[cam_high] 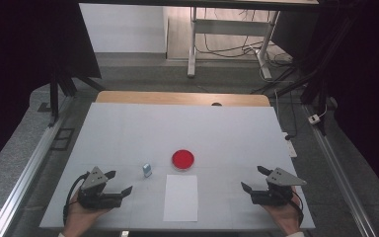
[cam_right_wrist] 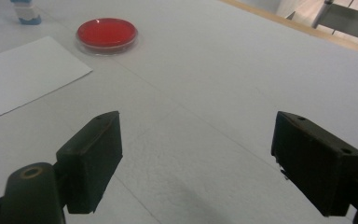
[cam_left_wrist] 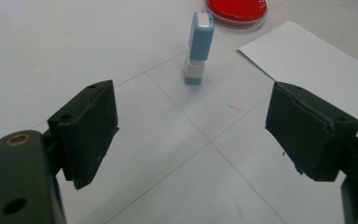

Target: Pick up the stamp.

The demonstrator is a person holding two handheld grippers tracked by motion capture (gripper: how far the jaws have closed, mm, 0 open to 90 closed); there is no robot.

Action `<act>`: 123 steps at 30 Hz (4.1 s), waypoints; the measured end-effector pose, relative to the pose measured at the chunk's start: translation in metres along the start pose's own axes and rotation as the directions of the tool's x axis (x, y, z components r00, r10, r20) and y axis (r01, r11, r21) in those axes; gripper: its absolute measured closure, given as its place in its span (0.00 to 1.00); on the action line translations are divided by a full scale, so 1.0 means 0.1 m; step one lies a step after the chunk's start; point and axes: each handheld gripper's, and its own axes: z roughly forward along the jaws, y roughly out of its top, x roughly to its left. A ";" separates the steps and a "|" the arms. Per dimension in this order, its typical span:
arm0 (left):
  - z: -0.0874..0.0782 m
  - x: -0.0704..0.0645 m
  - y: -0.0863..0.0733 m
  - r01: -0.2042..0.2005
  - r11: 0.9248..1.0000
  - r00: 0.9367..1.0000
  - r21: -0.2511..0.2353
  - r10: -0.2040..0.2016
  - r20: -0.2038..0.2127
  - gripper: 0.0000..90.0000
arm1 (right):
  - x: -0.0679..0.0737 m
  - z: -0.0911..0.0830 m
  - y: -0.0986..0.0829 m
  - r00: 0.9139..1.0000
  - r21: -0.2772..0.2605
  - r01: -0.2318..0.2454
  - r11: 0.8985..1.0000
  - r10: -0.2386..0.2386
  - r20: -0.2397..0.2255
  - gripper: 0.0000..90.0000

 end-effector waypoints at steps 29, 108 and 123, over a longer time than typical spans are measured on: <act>-0.05 -0.02 0.02 -0.016 1.000 1.000 -0.023 0.015 -0.026 0.20 | 0.04 0.08 -0.04 1.000 0.013 -0.002 1.000 0.002 -0.013 0.22; 0.63 -0.06 0.82 -0.156 0.980 0.987 0.127 0.151 0.049 0.37 | 0.06 0.06 -0.10 0.999 0.001 -0.034 0.999 0.034 -0.015 0.24; 0.72 -0.06 0.73 -0.167 0.972 0.985 0.163 0.160 0.059 0.53 | 0.06 0.07 -0.12 0.999 0.006 -0.035 0.999 0.035 -0.017 0.25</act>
